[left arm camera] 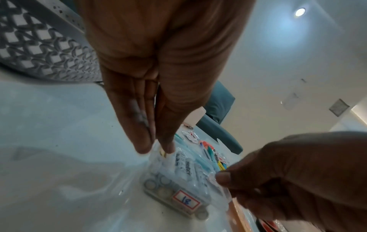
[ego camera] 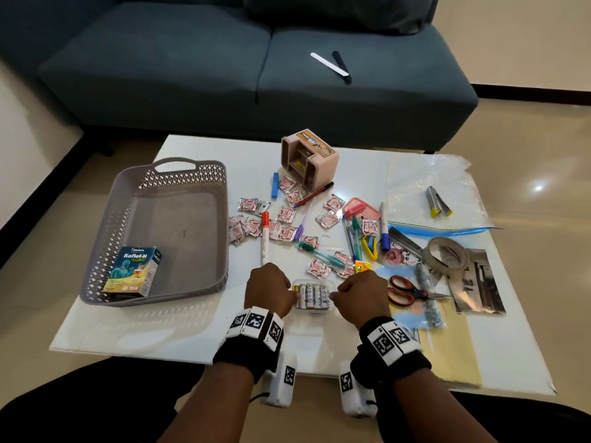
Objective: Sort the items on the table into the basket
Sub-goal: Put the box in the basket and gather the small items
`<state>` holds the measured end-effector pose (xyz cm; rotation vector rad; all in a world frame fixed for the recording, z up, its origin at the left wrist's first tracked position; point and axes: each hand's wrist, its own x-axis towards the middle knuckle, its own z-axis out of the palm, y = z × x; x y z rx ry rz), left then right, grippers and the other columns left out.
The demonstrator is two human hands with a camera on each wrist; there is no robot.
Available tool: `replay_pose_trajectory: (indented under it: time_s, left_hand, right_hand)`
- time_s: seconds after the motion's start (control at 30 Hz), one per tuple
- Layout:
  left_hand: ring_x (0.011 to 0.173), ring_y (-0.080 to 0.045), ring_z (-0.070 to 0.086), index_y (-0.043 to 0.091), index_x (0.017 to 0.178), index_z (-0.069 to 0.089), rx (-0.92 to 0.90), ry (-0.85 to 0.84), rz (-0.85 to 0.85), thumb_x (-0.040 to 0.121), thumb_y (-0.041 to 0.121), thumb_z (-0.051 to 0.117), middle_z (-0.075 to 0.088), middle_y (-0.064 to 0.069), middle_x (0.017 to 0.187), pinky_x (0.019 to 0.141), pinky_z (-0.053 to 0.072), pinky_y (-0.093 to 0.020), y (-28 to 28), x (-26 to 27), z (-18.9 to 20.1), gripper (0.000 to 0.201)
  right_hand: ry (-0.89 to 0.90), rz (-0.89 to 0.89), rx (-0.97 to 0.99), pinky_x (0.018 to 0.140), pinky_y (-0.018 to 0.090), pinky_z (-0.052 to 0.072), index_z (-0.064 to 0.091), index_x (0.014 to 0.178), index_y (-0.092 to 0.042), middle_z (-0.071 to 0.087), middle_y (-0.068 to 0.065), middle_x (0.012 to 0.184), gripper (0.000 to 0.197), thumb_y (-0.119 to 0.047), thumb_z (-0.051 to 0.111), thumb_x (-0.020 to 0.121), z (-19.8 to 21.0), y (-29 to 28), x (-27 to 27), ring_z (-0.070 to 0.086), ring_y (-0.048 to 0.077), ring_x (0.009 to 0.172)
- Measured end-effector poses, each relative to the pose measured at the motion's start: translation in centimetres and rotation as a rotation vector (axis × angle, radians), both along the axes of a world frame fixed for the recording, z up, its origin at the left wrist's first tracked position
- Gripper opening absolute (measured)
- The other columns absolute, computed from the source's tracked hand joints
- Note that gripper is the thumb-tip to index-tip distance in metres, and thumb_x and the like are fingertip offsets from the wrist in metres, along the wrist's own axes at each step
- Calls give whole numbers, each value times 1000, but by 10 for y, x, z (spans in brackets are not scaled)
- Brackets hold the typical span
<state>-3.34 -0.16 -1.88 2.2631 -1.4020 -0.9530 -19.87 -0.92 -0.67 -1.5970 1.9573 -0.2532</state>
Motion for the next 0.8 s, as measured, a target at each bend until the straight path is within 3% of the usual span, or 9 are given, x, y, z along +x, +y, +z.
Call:
replay_pose_trajectory:
  time_s: [0.07, 0.17, 0.27, 0.37, 0.5, 0.7, 0.8]
  left_hand:
    - [86, -20, 68, 18, 82, 75, -67, -69, -10, 62, 27, 90, 72, -2, 86, 78, 55, -29, 0, -4, 8, 27]
    - [91, -19, 66, 21, 89, 76, -61, -130, -149, 68, 23, 85, 72, -1, 92, 83, 54, -30, 1, -16, 14, 23]
    - [94, -23, 68, 20, 97, 75, -51, -184, -200, 79, 15, 68, 71, -5, 99, 82, 55, -30, 4, -27, 15, 20]
    - [96, -27, 67, 13, 101, 72, -70, -236, -247, 86, 8, 56, 68, -11, 105, 82, 55, -33, 4, -35, 21, 22]
    - [99, -28, 66, 10, 103, 70, -71, -277, -319, 87, 7, 56, 68, -13, 108, 85, 53, -33, 2, -40, 27, 21]
    - [105, -29, 63, 6, 106, 63, -22, -355, -343, 92, 6, 47, 63, -14, 114, 85, 50, -33, 0, -39, 24, 20]
    - [109, -29, 62, 6, 112, 61, -22, -347, -370, 92, 8, 51, 60, -15, 119, 88, 50, -33, -6, -40, 27, 21]
  right_hand:
    - [5, -23, -43, 68, 29, 54, 72, 65, -7, 70, 8, 69, 13, -20, 76, 66, 2, 0, 3, 66, 25, 73]
    - [54, 109, -75, 61, 27, 47, 71, 66, -5, 69, 13, 73, 13, -17, 69, 67, -1, -1, 15, 65, 30, 76]
    - [144, 276, -86, 69, 28, 36, 69, 86, -5, 68, 16, 93, 22, -25, 61, 81, -8, 6, 33, 62, 33, 93]
    - [207, 291, -85, 74, 30, 41, 66, 94, -5, 67, 15, 101, 22, -21, 52, 87, -9, 7, 35, 62, 31, 98]
    - [234, 253, -89, 81, 33, 45, 63, 101, -4, 65, 16, 108, 22, -19, 50, 90, -8, 2, 30, 60, 33, 105]
    - [179, 390, -55, 66, 27, 28, 68, 86, -4, 66, 18, 93, 22, -13, 48, 84, -16, 4, 33, 61, 35, 90]
    - [74, 363, -146, 59, 24, 28, 70, 62, -5, 66, 18, 66, 21, -16, 54, 68, -10, 2, 27, 63, 35, 64]
